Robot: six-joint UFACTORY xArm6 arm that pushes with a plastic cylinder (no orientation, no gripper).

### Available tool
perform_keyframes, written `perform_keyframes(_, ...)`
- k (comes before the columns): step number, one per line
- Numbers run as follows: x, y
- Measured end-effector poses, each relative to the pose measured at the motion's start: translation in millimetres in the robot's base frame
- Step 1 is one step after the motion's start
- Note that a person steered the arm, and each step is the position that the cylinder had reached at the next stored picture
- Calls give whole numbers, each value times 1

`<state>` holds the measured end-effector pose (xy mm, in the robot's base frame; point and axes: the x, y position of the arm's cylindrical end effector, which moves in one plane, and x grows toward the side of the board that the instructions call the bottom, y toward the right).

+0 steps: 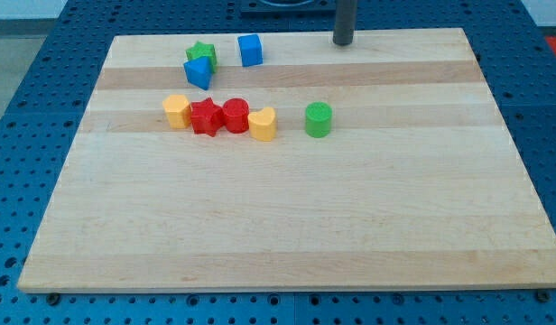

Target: Move the blue cube towards right of green star

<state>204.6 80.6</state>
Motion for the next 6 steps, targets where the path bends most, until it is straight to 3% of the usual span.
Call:
perform_keyframes(3,11,-118)
perform_keyframes(6,20,-120)
